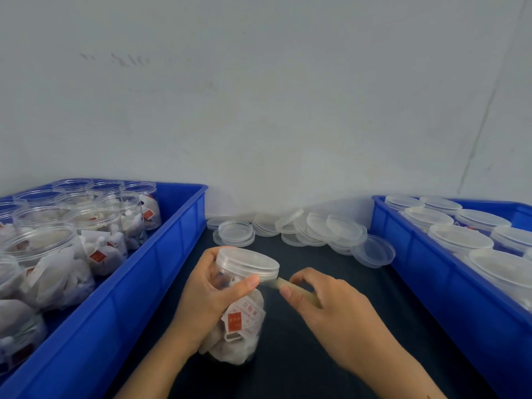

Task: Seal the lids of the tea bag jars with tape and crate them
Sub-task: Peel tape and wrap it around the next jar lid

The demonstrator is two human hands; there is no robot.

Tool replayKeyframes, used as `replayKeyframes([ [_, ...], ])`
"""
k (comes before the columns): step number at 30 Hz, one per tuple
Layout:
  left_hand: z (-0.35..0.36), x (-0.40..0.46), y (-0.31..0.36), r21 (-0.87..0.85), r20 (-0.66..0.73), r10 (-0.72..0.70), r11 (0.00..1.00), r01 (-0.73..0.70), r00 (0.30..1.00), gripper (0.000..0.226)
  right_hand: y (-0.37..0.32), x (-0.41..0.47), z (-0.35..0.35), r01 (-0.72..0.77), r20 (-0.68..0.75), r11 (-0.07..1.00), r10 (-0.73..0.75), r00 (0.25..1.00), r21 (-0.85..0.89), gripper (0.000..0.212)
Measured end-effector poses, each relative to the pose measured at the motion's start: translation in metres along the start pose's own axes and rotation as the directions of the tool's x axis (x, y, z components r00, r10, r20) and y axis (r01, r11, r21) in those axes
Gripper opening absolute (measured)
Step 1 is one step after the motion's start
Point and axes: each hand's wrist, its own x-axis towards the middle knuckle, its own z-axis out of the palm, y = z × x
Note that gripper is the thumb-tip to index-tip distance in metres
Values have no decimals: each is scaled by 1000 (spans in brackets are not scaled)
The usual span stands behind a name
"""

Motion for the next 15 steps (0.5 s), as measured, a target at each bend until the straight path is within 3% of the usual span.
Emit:
replayKeyframes([
  [4, -3, 3, 0, -27, 51, -4, 1000, 6, 999, 84, 2, 4, 1, 50, -46, 994, -54, 997, -93, 33],
  [15, -4, 1, 5, -127, 223, -52, 989, 82, 973, 115, 6, 9, 2, 46, 33, 997, -48, 998, 66, 32],
])
